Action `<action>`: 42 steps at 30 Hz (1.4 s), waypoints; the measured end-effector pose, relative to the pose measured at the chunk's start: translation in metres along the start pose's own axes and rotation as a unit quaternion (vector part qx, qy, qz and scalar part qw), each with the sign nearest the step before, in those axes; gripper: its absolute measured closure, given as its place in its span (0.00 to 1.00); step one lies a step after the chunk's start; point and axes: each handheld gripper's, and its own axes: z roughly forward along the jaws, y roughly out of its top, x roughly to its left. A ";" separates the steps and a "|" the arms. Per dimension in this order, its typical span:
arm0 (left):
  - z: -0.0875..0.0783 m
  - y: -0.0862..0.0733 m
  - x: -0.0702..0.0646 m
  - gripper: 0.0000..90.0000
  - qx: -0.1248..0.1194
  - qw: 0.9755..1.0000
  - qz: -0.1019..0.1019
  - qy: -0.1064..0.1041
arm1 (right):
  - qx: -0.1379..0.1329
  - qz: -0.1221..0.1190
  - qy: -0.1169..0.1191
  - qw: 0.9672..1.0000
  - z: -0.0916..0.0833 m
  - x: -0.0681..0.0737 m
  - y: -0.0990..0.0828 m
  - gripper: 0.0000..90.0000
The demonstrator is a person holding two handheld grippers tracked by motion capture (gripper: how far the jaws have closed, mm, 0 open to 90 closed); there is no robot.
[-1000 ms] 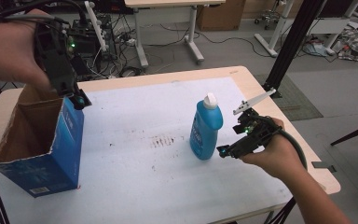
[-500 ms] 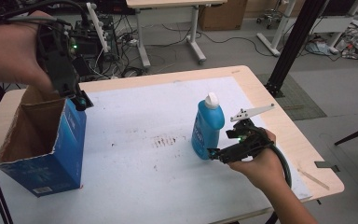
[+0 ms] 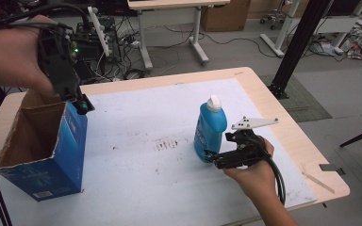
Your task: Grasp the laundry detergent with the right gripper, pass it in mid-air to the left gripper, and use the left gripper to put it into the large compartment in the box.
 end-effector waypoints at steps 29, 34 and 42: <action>0.001 -0.010 0.001 0.03 0.004 1.000 -0.008 -0.001 | -0.109 0.059 -0.087 0.988 0.029 0.018 -0.007 0.04; 0.000 -0.009 0.000 0.03 0.001 1.000 -0.003 -0.001 | -0.120 0.064 -0.100 0.986 0.033 0.020 -0.007 0.04; 0.001 -0.009 0.000 0.03 0.005 1.000 -0.001 -0.002 | -0.130 0.076 -0.116 0.982 0.038 0.021 -0.007 0.05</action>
